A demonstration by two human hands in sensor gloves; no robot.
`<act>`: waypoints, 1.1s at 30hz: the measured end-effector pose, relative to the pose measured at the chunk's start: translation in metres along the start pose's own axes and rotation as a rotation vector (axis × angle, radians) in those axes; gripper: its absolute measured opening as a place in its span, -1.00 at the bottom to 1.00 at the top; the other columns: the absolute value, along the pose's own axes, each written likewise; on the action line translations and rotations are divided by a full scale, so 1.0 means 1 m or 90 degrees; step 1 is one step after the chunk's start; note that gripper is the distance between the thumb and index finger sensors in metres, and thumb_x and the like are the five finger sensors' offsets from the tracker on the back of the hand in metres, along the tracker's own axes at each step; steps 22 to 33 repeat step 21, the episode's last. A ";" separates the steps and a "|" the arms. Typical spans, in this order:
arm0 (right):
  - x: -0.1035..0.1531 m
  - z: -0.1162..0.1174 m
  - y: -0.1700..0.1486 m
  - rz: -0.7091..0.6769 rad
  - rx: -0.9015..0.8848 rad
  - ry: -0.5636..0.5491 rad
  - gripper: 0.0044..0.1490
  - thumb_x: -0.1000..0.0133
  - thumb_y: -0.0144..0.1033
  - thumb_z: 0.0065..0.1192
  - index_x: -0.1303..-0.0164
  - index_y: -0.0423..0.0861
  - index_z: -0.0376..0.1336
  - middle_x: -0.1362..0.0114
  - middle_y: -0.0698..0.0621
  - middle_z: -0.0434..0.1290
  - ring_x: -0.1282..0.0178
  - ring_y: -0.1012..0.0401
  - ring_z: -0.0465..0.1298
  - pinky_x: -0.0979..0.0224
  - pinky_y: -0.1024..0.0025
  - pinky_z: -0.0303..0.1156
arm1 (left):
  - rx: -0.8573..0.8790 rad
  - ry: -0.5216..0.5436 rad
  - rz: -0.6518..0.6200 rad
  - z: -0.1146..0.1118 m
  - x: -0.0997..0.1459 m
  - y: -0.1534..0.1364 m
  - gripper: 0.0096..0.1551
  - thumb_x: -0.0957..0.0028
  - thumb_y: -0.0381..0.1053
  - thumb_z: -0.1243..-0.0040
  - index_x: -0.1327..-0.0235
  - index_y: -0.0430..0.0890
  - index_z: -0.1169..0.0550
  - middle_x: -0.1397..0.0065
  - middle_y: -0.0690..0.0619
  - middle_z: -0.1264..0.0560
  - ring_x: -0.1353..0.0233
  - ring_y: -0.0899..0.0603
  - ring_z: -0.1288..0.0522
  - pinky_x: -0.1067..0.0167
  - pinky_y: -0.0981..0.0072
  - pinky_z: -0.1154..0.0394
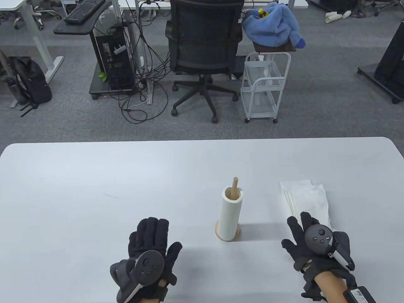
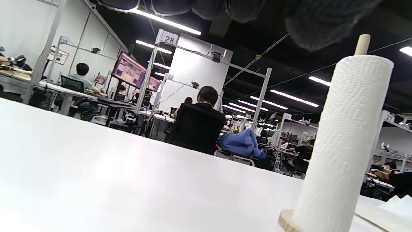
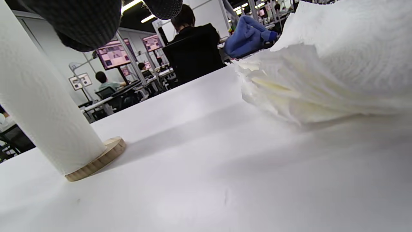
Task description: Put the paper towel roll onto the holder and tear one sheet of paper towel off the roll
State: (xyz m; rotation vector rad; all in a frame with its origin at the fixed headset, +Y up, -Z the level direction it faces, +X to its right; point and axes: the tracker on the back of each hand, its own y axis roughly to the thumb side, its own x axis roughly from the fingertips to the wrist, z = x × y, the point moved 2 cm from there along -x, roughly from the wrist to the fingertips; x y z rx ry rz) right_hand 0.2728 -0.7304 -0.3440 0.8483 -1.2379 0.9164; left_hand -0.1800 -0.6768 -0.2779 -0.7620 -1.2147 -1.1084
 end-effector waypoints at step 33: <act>0.013 0.016 0.004 -0.015 0.024 -0.005 -0.06 -0.06 0.20 0.12 -0.59 0.21 -0.14 -0.71 -0.12 -0.30 -0.72 -0.19 -0.22 -0.61 -0.28 -0.22 | 0.042 -0.091 0.077 -0.025 0.007 -0.031 -0.20 -0.05 0.26 -0.11 -0.52 0.07 -0.15 -0.61 -0.02 -0.03 -0.65 -0.33 -0.04 -0.48 -0.39 -0.02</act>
